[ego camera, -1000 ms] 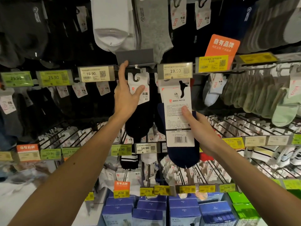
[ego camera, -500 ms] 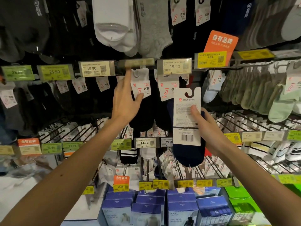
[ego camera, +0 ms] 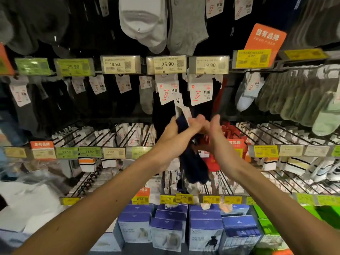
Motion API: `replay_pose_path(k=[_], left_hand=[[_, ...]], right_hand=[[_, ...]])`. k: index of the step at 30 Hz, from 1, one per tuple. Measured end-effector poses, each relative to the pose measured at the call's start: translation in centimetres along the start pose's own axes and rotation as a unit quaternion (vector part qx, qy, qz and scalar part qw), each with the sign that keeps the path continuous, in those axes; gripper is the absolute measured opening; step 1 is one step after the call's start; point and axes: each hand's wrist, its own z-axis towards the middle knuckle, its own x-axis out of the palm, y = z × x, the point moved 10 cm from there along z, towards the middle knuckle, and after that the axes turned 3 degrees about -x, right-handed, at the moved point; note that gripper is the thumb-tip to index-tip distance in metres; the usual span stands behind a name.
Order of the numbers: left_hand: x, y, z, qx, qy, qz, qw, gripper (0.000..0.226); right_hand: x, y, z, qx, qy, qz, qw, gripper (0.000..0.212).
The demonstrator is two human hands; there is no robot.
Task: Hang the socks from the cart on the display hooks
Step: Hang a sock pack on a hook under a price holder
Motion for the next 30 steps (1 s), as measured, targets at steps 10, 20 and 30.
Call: replay_pose_path(k=[10, 20, 30], left_hand=[[-7.8, 3.9, -0.7, -0.101, -0.064, -0.197, 0.973, 0.029], [-19.9, 5.9, -3.8, -0.053, -0.187, -0.094, 0.976, 0.011], [-32.5, 1.3, -5.1, 0.070, -0.170, 0.028, 0.982, 0.036]], right_hand=[[0.2, 0.2, 2.4, -0.016, -0.094, 0.016, 0.995, 0.016], [14.4, -1.1, 6.7, -0.016, 0.019, 0.024, 0.999, 0.010], [25.8, 1.8, 11.8, -0.051, 0.034, 0.050, 0.997, 0.016]])
